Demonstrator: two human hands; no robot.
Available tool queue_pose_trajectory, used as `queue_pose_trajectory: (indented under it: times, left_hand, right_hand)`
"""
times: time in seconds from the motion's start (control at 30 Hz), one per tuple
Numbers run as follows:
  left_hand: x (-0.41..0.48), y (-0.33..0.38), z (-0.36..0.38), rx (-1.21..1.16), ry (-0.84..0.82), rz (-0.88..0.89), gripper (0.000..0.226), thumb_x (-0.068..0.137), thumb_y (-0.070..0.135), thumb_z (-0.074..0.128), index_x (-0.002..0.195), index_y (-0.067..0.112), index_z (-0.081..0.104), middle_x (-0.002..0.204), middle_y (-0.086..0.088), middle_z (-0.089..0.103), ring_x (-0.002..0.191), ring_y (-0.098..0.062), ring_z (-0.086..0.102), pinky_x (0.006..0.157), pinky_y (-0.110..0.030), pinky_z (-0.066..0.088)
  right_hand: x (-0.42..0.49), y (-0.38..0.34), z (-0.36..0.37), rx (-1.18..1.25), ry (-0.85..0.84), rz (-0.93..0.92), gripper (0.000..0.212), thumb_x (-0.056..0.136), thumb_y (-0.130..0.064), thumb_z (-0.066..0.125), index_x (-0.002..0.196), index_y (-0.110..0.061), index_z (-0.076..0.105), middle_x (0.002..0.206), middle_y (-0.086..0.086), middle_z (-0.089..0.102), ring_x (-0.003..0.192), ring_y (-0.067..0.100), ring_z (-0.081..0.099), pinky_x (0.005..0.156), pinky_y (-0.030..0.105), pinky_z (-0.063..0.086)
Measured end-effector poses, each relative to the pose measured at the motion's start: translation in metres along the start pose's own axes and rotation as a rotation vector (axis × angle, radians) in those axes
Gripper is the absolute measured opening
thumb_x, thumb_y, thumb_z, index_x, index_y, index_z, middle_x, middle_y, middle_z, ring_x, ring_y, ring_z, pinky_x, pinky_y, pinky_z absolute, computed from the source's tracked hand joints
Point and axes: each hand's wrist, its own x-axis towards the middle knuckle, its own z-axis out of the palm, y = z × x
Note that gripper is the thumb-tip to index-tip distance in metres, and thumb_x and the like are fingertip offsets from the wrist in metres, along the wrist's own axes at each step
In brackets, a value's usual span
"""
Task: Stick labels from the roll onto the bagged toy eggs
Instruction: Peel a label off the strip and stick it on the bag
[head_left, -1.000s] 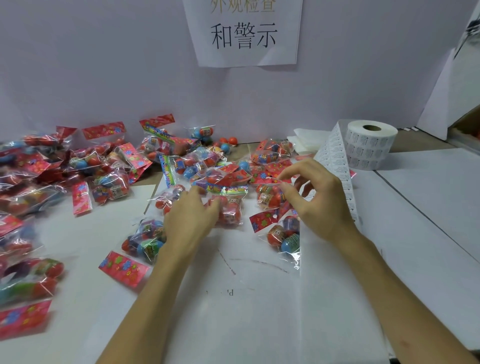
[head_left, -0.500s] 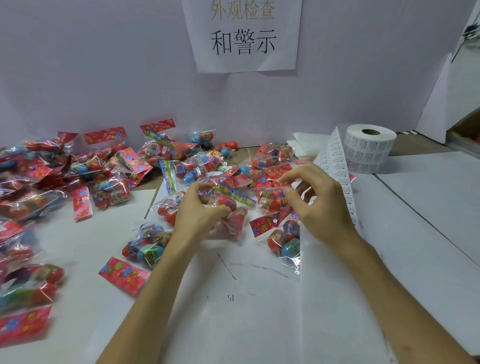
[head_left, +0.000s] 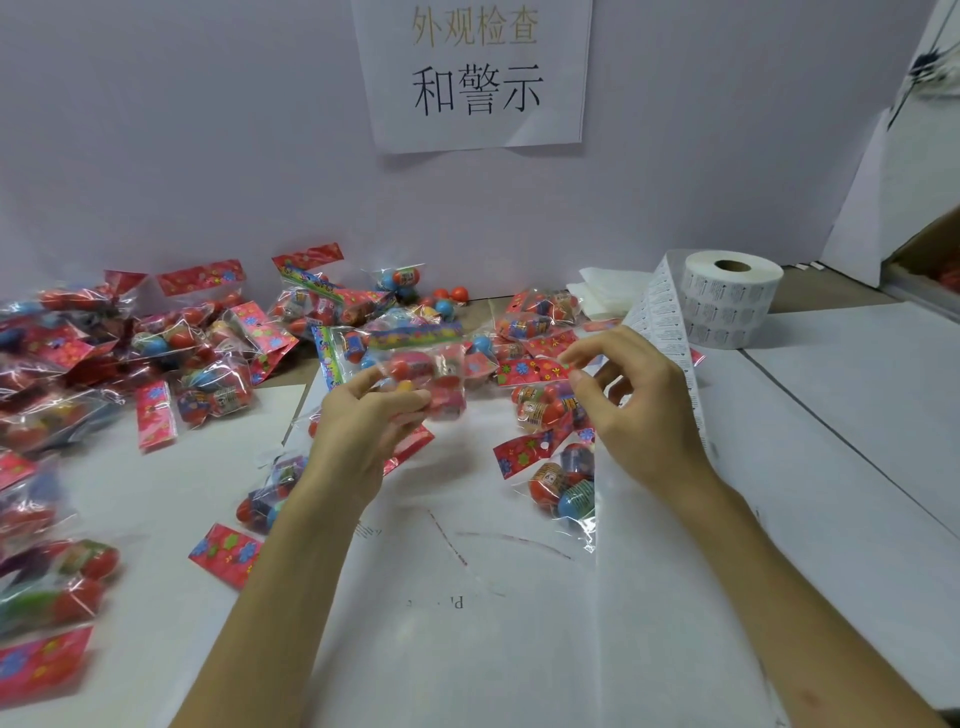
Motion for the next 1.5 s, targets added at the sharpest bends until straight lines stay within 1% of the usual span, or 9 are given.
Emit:
queue_pose_trajectory:
  times: [0.1,0.17,0.27,0.37,0.57,0.67,0.8,1.07,1.5]
  left_hand:
    - [-0.001,0.002,0.004,-0.199,-0.034,-0.052,0.030,0.083,-0.023,0.058,0.106,-0.003,0.062,0.093,-0.014,0.076,0.096,-0.029,0.077,0.082,-0.030,0.061]
    - [-0.003,0.000,0.006,-0.279,-0.074,-0.063,0.029,0.084,-0.023,0.053,0.103,-0.003,0.062,0.093,-0.014,0.077,0.097,-0.028,0.076,0.088,-0.030,0.059]
    - [-0.004,-0.003,0.008,-0.390,-0.168,-0.072,0.038,0.085,-0.018,0.050,0.116,0.000,0.062,0.118,-0.018,0.075,0.116,-0.032,0.070,0.105,-0.035,0.053]
    - [-0.003,-0.006,0.008,-0.415,-0.285,-0.085,0.055,0.084,-0.006,0.063,0.138,0.002,0.057,0.134,-0.019,0.067,0.129,-0.033,0.063,0.111,-0.040,0.047]
    - [-0.009,-0.010,0.018,-0.344,-0.217,-0.073,0.063,0.078,0.009,0.076,0.138,0.002,0.057,0.130,-0.016,0.070,0.121,-0.029,0.068,0.094,-0.035,0.057]
    - [-0.013,-0.010,0.021,-0.348,-0.174,-0.074,0.060,0.075,0.013,0.076,0.132,0.003,0.061,0.126,-0.014,0.073,0.115,-0.028,0.071,0.081,-0.032,0.062]
    - [-0.016,-0.011,0.024,-0.321,-0.142,-0.055,0.063,0.075,0.016,0.076,0.136,0.007,0.060,0.122,-0.011,0.075,0.109,-0.025,0.074,0.077,-0.034,0.064]
    - [-0.019,-0.012,0.027,-0.245,-0.147,-0.018,0.068,0.075,0.022,0.078,0.139,0.005,0.060,0.118,-0.012,0.076,0.103,-0.024,0.075,0.080,-0.037,0.063]
    - [-0.023,-0.011,0.030,-0.259,-0.145,-0.027,0.068,0.077,0.020,0.076,0.141,0.007,0.058,0.123,-0.014,0.074,0.112,-0.028,0.072,0.081,-0.035,0.063]
  right_hand:
    - [0.000,-0.001,0.001,0.013,-0.008,0.022,0.020,0.093,-0.005,0.069,0.096,-0.024,0.068,0.104,-0.008,0.065,0.084,-0.007,0.061,0.063,0.006,0.047]
    - [0.000,-0.001,0.002,0.061,-0.010,0.056,0.018,0.093,-0.006,0.069,0.095,-0.024,0.069,0.102,-0.012,0.065,0.082,-0.005,0.062,0.063,0.008,0.048]
    - [0.001,-0.001,0.001,0.168,-0.024,0.116,0.019,0.094,-0.010,0.069,0.092,-0.028,0.069,0.098,-0.015,0.066,0.077,-0.001,0.062,0.064,0.012,0.048]
    - [0.002,-0.002,-0.001,0.265,-0.044,0.167,0.016,0.095,-0.015,0.068,0.091,-0.031,0.071,0.086,-0.015,0.069,0.073,0.003,0.063,0.065,0.016,0.051]
    - [0.005,-0.005,0.000,0.755,-0.198,0.537,0.023,0.098,-0.019,0.056,0.095,-0.018,0.079,0.094,0.003,0.075,0.074,0.013,0.063,0.061,0.022,0.051]
    - [0.004,-0.007,0.003,1.049,-0.300,0.696,0.027,0.085,-0.028,0.060,0.095,-0.017,0.082,0.081,0.000,0.066,0.064,0.010,0.049,0.056,0.021,0.043]
    - [-0.001,-0.007,0.008,1.236,-0.452,0.775,0.036,0.086,-0.027,0.059,0.112,-0.011,0.078,0.072,-0.001,0.051,0.055,0.010,0.036,0.051,0.022,0.035]
    - [-0.006,-0.003,0.018,1.278,-0.605,0.813,0.045,0.094,-0.026,0.052,0.133,-0.008,0.067,0.072,-0.002,0.040,0.056,0.010,0.026,0.051,0.023,0.030]
    - [-0.007,0.000,0.019,1.322,-0.626,0.823,0.048,0.092,-0.027,0.053,0.135,-0.010,0.065,0.072,-0.002,0.041,0.057,0.010,0.025,0.052,0.023,0.030]
